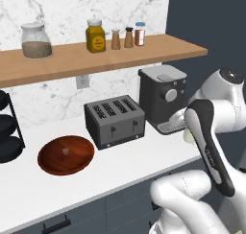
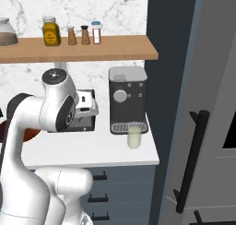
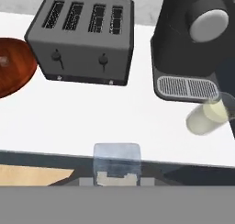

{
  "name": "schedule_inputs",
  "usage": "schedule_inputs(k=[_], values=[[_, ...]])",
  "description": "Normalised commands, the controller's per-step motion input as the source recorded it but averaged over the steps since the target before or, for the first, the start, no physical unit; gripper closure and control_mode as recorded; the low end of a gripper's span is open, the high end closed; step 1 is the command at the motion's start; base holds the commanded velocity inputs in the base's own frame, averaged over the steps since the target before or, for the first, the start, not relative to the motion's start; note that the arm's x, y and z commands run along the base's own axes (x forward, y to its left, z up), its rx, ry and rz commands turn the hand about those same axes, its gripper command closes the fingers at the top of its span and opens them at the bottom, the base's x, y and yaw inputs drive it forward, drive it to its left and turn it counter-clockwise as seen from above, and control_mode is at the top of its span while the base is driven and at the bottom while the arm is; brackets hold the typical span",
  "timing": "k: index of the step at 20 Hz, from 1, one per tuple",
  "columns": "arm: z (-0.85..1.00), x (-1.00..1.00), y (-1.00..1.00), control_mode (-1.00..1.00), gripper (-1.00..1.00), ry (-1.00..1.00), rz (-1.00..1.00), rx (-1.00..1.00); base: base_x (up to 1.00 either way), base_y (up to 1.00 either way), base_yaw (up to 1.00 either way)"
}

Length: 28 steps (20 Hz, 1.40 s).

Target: Grab a lemon wedge from the fridge and one ice cube from the ice bowl, and put them in the glass of lemonade.

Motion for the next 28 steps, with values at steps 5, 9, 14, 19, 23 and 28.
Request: schedule_inputs(k=[5, 9, 14, 19, 23, 28], values=[[0.01, 0.05, -0.96, -1.0, 1.0, 0.24, -0.27, 0.0, 0.0, 0.0, 0.0], [0.0, 0.22, -0.49, -1.0, 1.0, 0.37, -0.26, -0.02, 0.0, 0.0, 0.0], [-0.12, 0.33, 0.0, -1.0, 1.0, 0.02, -0.08, 0.0, 0.0, 0.0, 0.0], [-0.34, 0.21, -0.32, -1.0, 1.0, -0.01, -0.08, 0.0, 0.0, 0.0, 0.0], [-0.24, 0.4, -0.51, -1.0, 1.0, 0.0, -0.11, 0.0, 0.0, 0.0, 0.0], [-0.12, 0.47, -0.18, -1.0, 1.0, -0.04, -0.11, 0.0, 0.0, 0.0, 0.0]])
